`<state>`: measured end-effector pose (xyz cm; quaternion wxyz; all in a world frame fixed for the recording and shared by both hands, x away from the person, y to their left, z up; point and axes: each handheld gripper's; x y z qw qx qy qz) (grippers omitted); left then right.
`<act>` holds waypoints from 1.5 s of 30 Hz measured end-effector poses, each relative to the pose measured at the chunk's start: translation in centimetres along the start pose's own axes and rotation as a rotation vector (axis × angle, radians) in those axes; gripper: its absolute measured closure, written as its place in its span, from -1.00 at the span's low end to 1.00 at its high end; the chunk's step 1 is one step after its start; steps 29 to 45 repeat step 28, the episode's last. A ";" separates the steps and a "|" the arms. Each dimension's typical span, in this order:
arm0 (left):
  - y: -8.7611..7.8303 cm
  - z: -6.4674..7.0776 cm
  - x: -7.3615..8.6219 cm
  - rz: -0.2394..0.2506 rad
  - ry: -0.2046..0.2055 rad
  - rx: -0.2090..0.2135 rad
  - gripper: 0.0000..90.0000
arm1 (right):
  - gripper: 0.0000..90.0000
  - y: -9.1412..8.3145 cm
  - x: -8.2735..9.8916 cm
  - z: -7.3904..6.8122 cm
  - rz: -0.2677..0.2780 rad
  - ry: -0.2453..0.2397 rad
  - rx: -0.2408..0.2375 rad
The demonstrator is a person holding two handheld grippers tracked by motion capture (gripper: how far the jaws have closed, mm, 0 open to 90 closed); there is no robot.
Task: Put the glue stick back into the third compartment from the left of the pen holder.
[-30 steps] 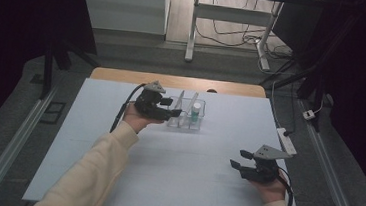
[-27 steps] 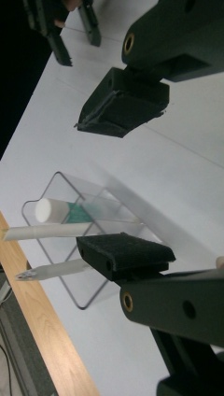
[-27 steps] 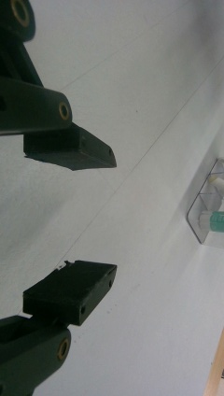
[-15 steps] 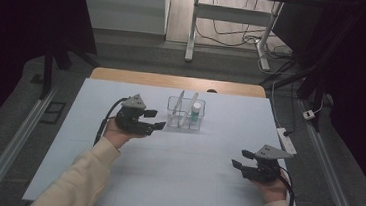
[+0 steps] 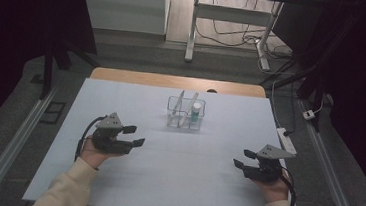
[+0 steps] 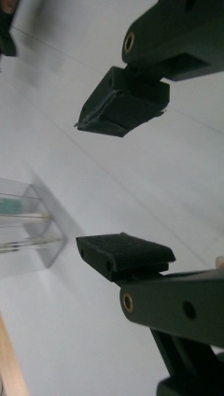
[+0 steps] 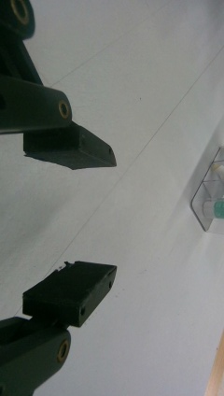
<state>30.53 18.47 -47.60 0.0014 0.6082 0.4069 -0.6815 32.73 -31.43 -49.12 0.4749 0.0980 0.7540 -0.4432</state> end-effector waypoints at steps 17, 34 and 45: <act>-1.2 1.2 4.5 -0.043 -0.044 -0.008 -0.16 | -0.10 0.1 0.0 0.2 0.000 -0.001 0.003; -1.3 1.2 4.6 -0.039 -0.053 -0.011 -0.18 | -0.10 0.0 0.0 0.1 -0.006 -0.012 0.004; -1.3 1.2 4.6 -0.039 -0.053 -0.011 -0.18 | -0.10 0.0 0.0 0.1 -0.006 -0.012 0.004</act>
Point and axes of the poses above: each handheld gripper's, and its own axes: y roughly forward along the jaws, x roughly out of its underside, z roughly to its right, and after that the axes turned 13 degrees about y, right-handed
